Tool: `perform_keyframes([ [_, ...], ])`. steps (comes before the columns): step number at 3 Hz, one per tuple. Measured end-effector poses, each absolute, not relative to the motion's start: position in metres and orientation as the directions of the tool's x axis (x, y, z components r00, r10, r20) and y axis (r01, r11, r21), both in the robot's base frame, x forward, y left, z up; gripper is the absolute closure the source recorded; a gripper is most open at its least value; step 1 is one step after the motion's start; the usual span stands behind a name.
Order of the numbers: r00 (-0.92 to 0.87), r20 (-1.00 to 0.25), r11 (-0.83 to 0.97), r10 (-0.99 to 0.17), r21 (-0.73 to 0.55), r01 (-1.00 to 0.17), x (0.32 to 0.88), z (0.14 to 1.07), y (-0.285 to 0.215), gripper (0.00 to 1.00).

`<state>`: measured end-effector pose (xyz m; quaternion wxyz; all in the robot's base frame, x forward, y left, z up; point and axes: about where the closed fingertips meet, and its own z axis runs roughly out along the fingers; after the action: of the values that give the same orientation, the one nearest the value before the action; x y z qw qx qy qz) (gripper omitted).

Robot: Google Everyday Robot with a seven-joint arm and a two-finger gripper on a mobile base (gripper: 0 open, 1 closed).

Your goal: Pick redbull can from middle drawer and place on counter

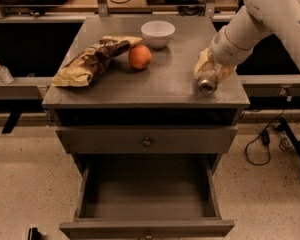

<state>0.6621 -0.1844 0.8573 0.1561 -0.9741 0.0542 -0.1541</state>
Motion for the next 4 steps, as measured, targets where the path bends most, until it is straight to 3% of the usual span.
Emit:
perform_keyframes([
  [2,0.948,0.280,-0.945,-0.151,-0.323,-0.056,0.664,0.852,-0.182,0.04],
  [4,0.930,0.325,-0.947,-0.174,-0.315,-0.067,0.657,0.867,-0.193,0.00],
])
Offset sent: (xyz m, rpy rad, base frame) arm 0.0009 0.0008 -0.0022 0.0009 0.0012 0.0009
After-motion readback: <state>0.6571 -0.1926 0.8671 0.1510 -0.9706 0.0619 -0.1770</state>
